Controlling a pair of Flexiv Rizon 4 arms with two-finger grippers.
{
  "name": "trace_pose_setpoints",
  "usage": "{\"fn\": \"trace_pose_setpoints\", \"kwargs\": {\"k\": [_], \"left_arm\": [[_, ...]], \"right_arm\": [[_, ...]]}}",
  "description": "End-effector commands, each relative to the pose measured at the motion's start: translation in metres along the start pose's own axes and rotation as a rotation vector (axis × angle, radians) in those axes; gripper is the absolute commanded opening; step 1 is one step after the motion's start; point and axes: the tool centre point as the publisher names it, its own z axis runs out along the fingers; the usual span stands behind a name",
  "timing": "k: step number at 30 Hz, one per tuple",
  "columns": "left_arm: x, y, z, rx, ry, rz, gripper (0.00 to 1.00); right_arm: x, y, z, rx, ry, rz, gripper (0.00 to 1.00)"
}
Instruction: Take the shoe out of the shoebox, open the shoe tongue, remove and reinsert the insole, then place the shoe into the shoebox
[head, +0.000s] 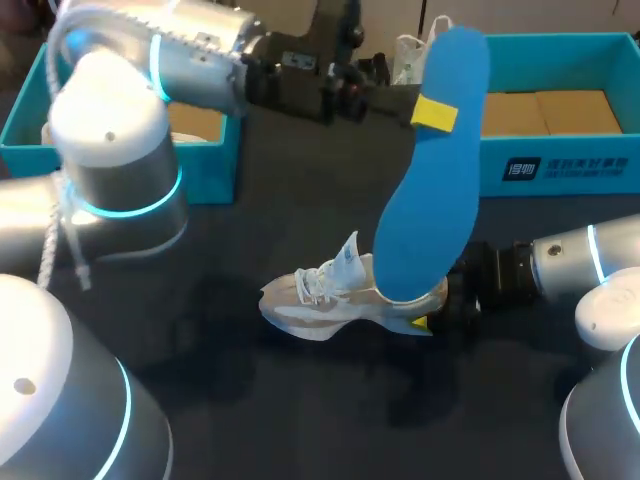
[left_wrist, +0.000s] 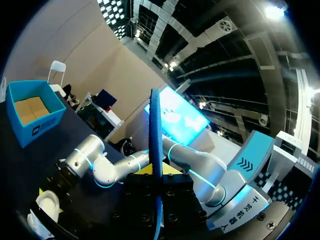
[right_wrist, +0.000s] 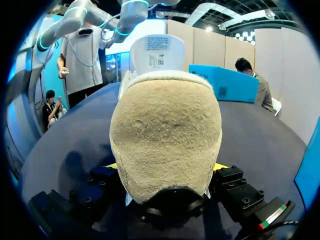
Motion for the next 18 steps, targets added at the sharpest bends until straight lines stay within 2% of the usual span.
{"fn": "trace_pose_setpoints", "kwargs": {"k": [1,6,10,18], "left_arm": [[0.0280,0.0236,-0.0112,0.095,-0.022,-0.030,0.00],[0.0355,0.0292,-0.0138,0.109,-0.025,-0.076,0.00],[0.0336,0.0280,-0.0180,0.126,-0.029,-0.096,0.00],[0.0320,0.0276,-0.0144,0.099,-0.013,-0.152,0.00]], "right_arm": [[-0.0001,-0.0017,0.0033,0.005,-0.001,0.000,0.00],[-0.0001,-0.0017,0.0033,0.005,-0.001,0.000,0.00],[-0.0001,-0.0017,0.0033,0.005,-0.001,0.000,0.00],[-0.0001,-0.0017,0.0033,0.005,-0.001,0.000,0.00]]}}
